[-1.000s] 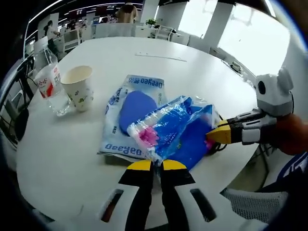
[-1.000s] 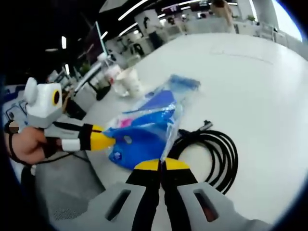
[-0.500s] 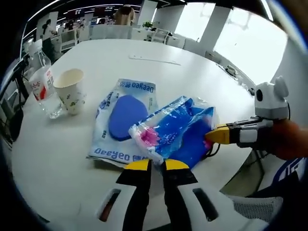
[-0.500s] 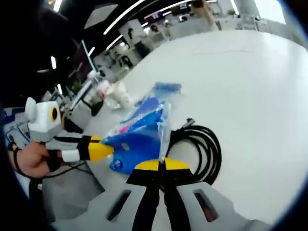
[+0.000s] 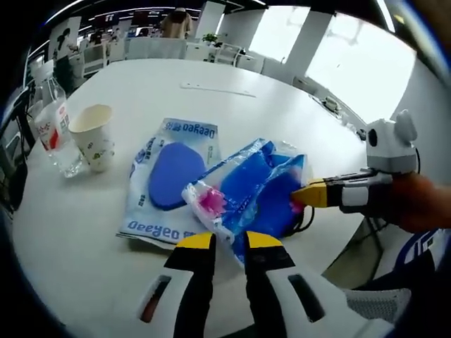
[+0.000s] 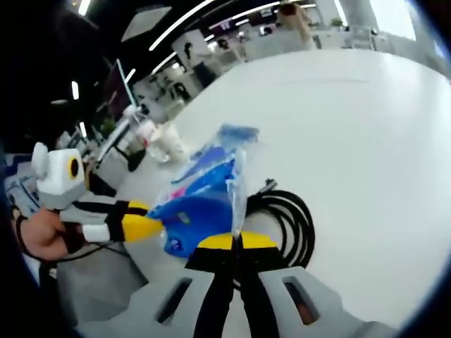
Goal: Arrange the tabletop items into an orderly group along one side of the table until the central work area is clear of visible clutter.
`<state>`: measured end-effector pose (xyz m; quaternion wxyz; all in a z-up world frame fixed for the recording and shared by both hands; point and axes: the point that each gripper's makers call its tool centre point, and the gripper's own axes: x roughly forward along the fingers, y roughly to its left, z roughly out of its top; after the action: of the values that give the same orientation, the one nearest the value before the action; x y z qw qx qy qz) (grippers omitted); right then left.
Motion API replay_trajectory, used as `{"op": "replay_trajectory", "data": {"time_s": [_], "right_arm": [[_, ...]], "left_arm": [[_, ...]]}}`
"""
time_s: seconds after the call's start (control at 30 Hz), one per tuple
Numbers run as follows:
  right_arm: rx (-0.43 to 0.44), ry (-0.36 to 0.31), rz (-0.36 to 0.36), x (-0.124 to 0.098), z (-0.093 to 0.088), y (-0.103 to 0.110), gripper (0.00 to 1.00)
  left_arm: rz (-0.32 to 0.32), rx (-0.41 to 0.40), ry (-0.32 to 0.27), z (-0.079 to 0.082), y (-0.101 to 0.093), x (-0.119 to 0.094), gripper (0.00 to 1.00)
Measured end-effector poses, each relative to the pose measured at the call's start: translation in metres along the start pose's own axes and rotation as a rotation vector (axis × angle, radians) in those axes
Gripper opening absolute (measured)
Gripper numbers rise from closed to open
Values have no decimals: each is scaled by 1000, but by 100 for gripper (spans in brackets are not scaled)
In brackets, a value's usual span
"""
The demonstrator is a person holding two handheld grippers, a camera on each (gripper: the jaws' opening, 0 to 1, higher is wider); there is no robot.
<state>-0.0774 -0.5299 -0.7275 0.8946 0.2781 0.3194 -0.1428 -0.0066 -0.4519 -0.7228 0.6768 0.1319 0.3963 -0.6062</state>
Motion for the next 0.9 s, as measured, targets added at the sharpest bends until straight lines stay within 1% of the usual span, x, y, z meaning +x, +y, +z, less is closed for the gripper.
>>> {"op": "replay_trajectory", "data": {"time_s": [0.17, 0.27, 0.37, 0.47, 0.9], "right_arm": [[-2, -10, -13, -2, 5, -7, 0], [6, -19, -27, -3, 7, -15, 0], [17, -27, -38, -4, 11, -23, 0], [43, -50, -44, -5, 19, -30, 0], [81, -107, -95, -8, 57, -63, 0]], "left_arm": [[-3, -16, -15, 3, 0, -1, 16], [-5, -19, -19, 3, 0, -1, 17], [-7, -16, -12, 2, -1, 0, 18], [-7, -13, -8, 1, 0, 1, 18], [20, -49, -30, 4, 12, -5, 18]]}}
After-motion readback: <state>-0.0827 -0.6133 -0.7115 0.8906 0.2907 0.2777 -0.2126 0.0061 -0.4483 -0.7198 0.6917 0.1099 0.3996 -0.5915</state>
